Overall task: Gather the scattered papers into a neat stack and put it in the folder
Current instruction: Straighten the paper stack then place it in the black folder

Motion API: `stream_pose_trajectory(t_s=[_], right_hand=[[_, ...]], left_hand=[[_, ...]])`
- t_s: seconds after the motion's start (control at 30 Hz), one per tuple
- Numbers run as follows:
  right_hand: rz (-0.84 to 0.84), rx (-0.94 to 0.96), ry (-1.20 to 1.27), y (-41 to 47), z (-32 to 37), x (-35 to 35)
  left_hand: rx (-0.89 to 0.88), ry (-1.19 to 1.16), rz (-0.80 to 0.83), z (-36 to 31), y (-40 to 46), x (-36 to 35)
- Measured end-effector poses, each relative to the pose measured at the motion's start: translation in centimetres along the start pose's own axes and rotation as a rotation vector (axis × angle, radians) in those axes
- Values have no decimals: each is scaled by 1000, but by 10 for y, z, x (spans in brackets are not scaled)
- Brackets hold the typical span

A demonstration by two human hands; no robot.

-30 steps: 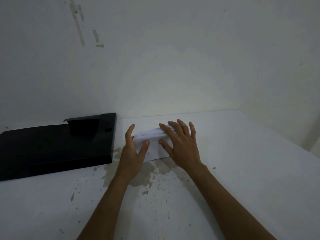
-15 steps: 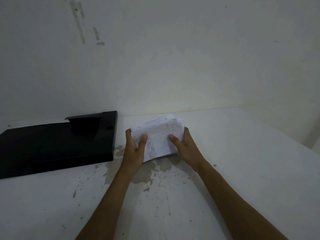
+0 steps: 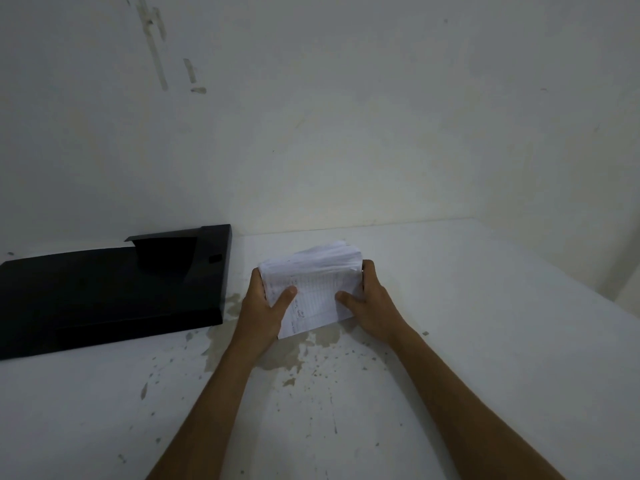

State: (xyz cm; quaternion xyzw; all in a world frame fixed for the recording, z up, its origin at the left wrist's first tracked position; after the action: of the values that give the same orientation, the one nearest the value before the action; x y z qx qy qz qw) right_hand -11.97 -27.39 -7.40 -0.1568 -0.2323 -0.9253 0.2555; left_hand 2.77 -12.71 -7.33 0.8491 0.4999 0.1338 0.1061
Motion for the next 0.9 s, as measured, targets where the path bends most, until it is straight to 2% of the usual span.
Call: stream_pose_trajectory(t_s=[0.13, 0.23, 0.33, 0.43, 0.53, 0.63, 0.77, 0.83, 0.9], right_hand=[[-57, -49, 125, 3, -1, 4], [-62, -208, 343, -1, -5, 4], [16, -365, 648, -7, -6, -6], [22, -359, 781, -8, 1, -11], [11, -303, 750, -7, 7, 1], [44, -257, 670, -5, 10, 13], [31, -224, 549, -2, 9, 11], [42, -197, 505, -2, 9, 6], [53, -175, 484, -3, 9, 2]], left_hand=[[48, -52, -55, -3, -1, 0], [143, -189, -88, 1, 0, -1], [251, -359, -56, 7, 0, -5], [326, -445, 3, 6, -5, -11], [361, -395, 18, 4, -4, -7], [281, -225, 12, 0, 2, 6], [188, 21, 197, -7, -1, -2], [205, 57, 254, -7, -4, -10], [270, -17, 313, -8, -8, -16]])
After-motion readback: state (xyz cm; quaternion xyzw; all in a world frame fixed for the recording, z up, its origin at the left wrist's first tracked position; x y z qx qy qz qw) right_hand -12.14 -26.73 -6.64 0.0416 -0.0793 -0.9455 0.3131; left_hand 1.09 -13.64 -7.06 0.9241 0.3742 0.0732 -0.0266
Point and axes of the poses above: each hand's wrist, its own y-axis towards the middle knuckle, its own x-axis out of the back of the hand, z = x × y, the point moved 5 cm from there along y, towards the middle knuckle, and after that the axes turned 12 degrees about -z, right-handed, at the moved point
